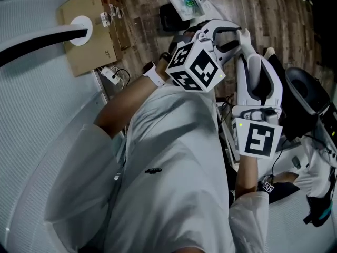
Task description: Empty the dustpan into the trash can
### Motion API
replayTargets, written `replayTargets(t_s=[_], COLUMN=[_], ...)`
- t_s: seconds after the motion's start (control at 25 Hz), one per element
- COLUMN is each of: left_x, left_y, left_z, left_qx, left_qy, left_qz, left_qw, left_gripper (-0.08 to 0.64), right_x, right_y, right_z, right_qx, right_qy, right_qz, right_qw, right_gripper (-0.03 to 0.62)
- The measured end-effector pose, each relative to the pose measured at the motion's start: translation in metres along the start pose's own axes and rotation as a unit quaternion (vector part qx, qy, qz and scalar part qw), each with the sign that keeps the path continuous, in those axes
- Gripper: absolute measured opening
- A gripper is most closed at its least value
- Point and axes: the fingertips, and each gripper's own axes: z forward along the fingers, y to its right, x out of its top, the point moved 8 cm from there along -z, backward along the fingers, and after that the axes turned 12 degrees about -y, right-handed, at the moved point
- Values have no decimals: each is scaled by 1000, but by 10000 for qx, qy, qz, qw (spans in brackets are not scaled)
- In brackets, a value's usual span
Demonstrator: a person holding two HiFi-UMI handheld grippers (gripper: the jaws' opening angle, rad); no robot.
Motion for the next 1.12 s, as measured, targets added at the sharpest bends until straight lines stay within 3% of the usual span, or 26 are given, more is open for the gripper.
replayTargets(t_s=[0.28, 0.68, 1.12], left_x=[-38, -85, -102], left_y=[-5, 6, 0], left_z=[-17, -39, -32], left_qx=[442, 914, 1315], left_qy=[118, 176, 157], left_qz=[-563, -896, -1336], left_qw=[9974, 9916, 9822], left_gripper=[126, 130, 135], right_x=[-3, -27, -36], right_y=[-32, -72, -68], right_z=[20, 28, 49], right_qx=[345, 769, 1264], right_qy=[195, 262, 296], right_qz=[-619, -1500, -2253], right_qw=[9973, 9853, 9656], right_gripper=[126, 126, 126])
